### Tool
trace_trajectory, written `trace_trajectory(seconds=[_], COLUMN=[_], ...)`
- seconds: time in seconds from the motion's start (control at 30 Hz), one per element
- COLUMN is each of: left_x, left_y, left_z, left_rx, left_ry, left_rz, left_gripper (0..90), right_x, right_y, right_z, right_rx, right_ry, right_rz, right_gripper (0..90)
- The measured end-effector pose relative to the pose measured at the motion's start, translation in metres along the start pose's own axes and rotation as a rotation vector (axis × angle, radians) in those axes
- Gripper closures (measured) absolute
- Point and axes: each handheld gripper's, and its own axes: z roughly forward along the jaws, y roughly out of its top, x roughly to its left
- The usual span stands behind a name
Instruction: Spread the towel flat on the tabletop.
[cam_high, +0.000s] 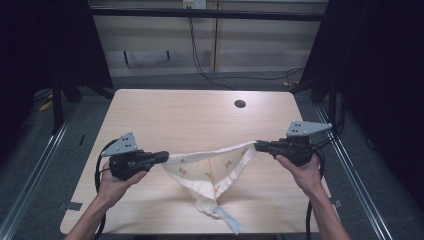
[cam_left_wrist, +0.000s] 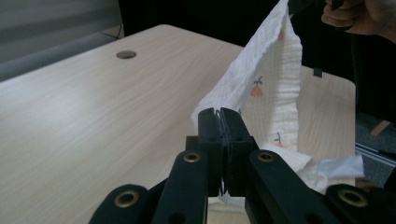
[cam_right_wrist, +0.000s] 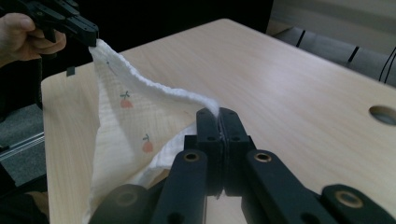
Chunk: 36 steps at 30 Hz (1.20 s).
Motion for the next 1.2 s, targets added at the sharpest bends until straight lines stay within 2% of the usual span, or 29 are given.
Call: trace_trajectory(seconds=[0.13,0.27,0.37,0.47,0.6,0.63,0.67,0.7,0.73,0.77,0.8,0.83,0.9,0.93,0.97,1.0,1.03,1.07,1.1,1.13,1.17,1.2], left_x=[-0.001,-0.005,-0.005,-0.005,-0.012,-0.018,-0.025,-0.025,-0.031,-0.031,-0.035,-0.035,-0.038,-0.04,-0.04,-0.042,-0.042,-0.041,-0.04,-0.036,-0.036,-0.031], left_y=[0.014,0.027,0.037,0.043,0.047,0.049,0.053,0.053,0.057,0.057,0.059,0.059,0.061,0.064,0.064,0.068,0.068,0.07,0.07,0.065,0.065,0.059], left_z=[-0.002,-0.005,-0.011,-0.017,-0.024,-0.028,-0.036,-0.036,-0.045,-0.045,-0.054,-0.054,-0.064,-0.071,-0.071,-0.08,-0.08,-0.082,-0.081,-0.072,-0.072,-0.064], left_rx=[-0.046,-0.078,-0.086,-0.093,-0.098,-0.098,-0.107,-0.107,-0.117,-0.117,-0.13,-0.13,-0.127,-0.135,-0.135,-0.174,-0.174,-0.175,-0.169,-0.141,-0.141,-0.13], left_ry=[0.001,-0.004,0.025,0.033,0.026,0.026,0.018,0.018,0.022,0.022,0.014,0.014,0.029,0.024,0.024,0.03,0.03,0.037,0.051,0.06,0.06,0.054], left_rz=[0.0,0.022,0.04,0.054,0.075,0.087,0.113,0.113,0.13,0.13,0.15,0.15,0.163,0.17,0.17,0.165,0.165,0.166,0.17,0.151,0.151,0.132], left_gripper=[88.4,88.4,88.4,88.4,88.4,88.4,88.4,88.4,88.4,88.4,88.4,88.4,88.4,88.4,88.4,88.4,88.4,88.4,88.4,88.4,88.4,88.4], right_x=[0.0,0.002,0.002,0.004,0.012,0.014,0.023,0.025,0.029,0.029,0.037,0.037,0.045,0.054,0.054,0.064,0.064,0.071,0.071,0.071,0.071,0.064], right_y=[0.018,0.032,0.042,0.049,0.055,0.055,0.058,0.059,0.06,0.06,0.062,0.062,0.064,0.067,0.067,0.071,0.071,0.075,0.075,0.075,0.075,0.067], right_z=[-0.01,-0.018,-0.025,-0.03,-0.036,-0.038,-0.043,-0.045,-0.048,-0.048,-0.056,-0.056,-0.063,-0.069,-0.069,-0.074,-0.074,-0.077,-0.077,-0.075,-0.075,-0.068], right_rx=[-0.02,-0.034,-0.042,-0.036,-0.031,-0.034,-0.05,-0.059,-0.082,-0.082,-0.131,-0.131,-0.158,-0.168,-0.168,-0.169,-0.169,-0.169,-0.169,-0.158,-0.158,-0.133], right_ry=[-0.019,-0.027,-0.036,-0.04,-0.037,-0.034,-0.031,-0.032,-0.036,-0.036,-0.031,-0.031,-0.027,-0.012,-0.012,-0.018,-0.018,-0.011,-0.011,-0.014,-0.014,-0.019], right_rz=[-0.025,-0.044,-0.053,-0.048,-0.077,-0.084,-0.107,-0.115,-0.128,-0.128,-0.133,-0.133,-0.149,-0.162,-0.162,-0.189,-0.189,-0.201,-0.201,-0.2,-0.2,-0.177], right_gripper=[88.8,88.7,88.8,88.6,88.7,88.7,88.7,88.7,88.7,88.7,88.7,88.7,88.7,88.7,88.7,88.7,88.7,88.7,88.7,88.7,88.7,88.7])
